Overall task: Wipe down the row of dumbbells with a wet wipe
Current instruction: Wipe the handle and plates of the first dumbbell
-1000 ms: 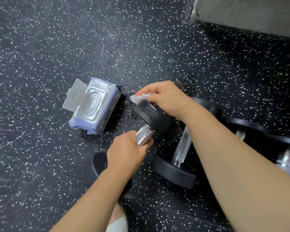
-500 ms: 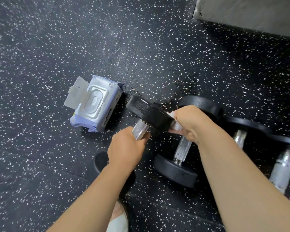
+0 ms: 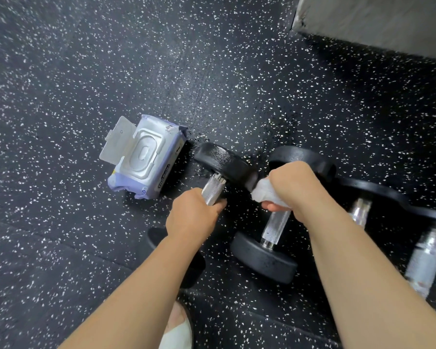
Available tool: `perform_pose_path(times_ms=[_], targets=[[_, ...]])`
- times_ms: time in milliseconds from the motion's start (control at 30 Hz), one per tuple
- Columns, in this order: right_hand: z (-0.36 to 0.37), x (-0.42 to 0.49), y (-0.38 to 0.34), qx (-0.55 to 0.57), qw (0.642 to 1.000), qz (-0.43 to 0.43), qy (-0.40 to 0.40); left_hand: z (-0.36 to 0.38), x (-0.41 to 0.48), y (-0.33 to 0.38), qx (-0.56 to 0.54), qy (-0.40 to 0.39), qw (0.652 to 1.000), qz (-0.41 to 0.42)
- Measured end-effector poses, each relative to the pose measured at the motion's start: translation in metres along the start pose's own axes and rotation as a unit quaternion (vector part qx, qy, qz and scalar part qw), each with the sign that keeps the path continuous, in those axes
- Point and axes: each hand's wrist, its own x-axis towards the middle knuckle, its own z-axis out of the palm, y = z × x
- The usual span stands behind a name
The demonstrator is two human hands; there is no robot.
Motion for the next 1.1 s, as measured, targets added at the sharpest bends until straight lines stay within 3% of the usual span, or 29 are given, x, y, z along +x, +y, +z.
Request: perform_pose_path(times_ms=[100, 133, 233, 267, 300, 433, 567, 667, 733, 767, 833, 867, 933, 1000, 1100], targets=[[0.011, -0.003, -0.005, -0.037, 0.998, 0.027, 0.038, 0.006, 0.005, -0.002, 0.033, -0.017, 0.999, -0.008], [0.014, -0.003, -0.003, -0.071, 0.996, -0.028, 0.047, 0.008, 0.006, -0.004, 0.041, -0.022, 0.999, -0.009], [0.023, -0.003, -0.003, 0.025, 0.997, 0.011, 0.066, 0.012, 0.008, -0.012, 0.051, -0.026, 0.998, 0.000], [0.025, 0.001, -0.001, 0.023, 0.998, -0.032, 0.058, 0.013, 0.009, -0.013, 0.048, -0.025, 0.998, 0.005], [0.025, -0.005, -0.002, 0.031, 0.996, -0.016, 0.080, 0.012, 0.009, -0.014, 0.046, -0.025, 0.999, 0.009], [0.020, -0.011, -0.003, 0.185, 0.977, -0.049, 0.099, 0.008, 0.005, -0.017, 0.042, -0.033, 0.998, 0.025], [0.011, -0.016, -0.009, 0.077, 0.979, -0.087, 0.164, 0.000, -0.002, -0.017, 0.044, -0.014, 0.997, 0.062], [0.005, -0.027, -0.024, 0.027, 0.970, -0.127, 0.206, -0.011, -0.018, -0.008, -0.058, 0.091, 0.988, 0.109], [0.005, -0.030, -0.037, 0.001, 0.961, -0.156, 0.230, -0.015, -0.035, 0.006, -0.212, 0.126, 0.967, 0.062], [0.006, -0.030, -0.042, -0.004, 0.957, -0.169, 0.236, -0.017, -0.040, 0.015, -0.335, 0.094, 0.937, -0.016], [0.009, -0.030, -0.050, -0.002, 0.953, -0.192, 0.234, -0.020, -0.038, 0.028, -0.547, -0.023, 0.812, -0.204], [0.011, -0.029, -0.052, -0.001, 0.953, -0.206, 0.223, -0.020, -0.033, 0.032, -0.587, -0.085, 0.756, -0.275], [0.014, -0.027, -0.052, -0.021, 0.951, -0.242, 0.193, -0.018, -0.025, 0.034, -0.614, -0.164, 0.679, -0.366], [0.017, -0.026, -0.048, -0.059, 0.945, -0.266, 0.182, -0.011, -0.022, 0.034, -0.634, -0.174, 0.623, -0.423], [0.017, -0.024, -0.041, -0.093, 0.939, -0.283, 0.173, -0.003, -0.018, 0.035, -0.705, -0.121, 0.540, -0.443]])
